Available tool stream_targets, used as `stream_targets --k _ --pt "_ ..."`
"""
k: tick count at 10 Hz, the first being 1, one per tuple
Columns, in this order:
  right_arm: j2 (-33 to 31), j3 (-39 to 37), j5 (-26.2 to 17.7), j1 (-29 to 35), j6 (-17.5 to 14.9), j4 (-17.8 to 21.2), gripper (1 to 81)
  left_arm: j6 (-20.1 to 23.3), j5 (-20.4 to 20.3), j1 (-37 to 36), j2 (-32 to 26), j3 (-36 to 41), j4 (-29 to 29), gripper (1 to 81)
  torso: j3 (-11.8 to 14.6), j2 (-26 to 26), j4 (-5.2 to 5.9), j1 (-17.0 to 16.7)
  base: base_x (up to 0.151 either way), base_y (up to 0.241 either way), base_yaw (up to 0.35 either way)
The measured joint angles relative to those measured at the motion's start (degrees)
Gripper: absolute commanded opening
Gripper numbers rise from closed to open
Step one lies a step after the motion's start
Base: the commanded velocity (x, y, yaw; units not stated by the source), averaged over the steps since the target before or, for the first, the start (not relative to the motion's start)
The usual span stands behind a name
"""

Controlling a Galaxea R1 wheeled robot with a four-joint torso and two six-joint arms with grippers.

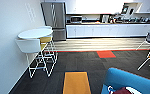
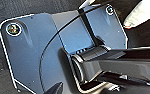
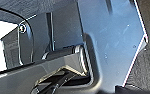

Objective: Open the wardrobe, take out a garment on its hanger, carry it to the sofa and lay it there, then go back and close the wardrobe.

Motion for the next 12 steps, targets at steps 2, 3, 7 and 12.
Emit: stream_targets --k 2,3,7,12 --pt "0.0 0.0 0.0 0.0 0.0 0.0 81.1 0.17 0.3 0.0 0.0 0.0 0.0 81.1 0.0 0.0 0.0 0.0 0.0 0.0 0.231" --pt "0.0 0.0 0.0 0.0 0.0 -0.01 81.1 0.17 0.3 0.0 0.02 0.0 0.0 81.1 0.0 0.0 0.0 0.0 0.0 0.0 0.298" --pt "-0.22 -0.02 0.09 0.17 0.0 0.0 81.1 0.2 0.46 0.22 0.44 0.0 0.0 81.1 0.0 0.0 0.0 0.0 0.0 0.0 0.299" --pt "-0.02 0.0 0.01 0.02 0.0 0.0 81.1 0.3 0.51 0.09 0.45 -0.05 0.0 81.1 0.0 0.0 0.0 0.0 0.0 0.0 0.3"
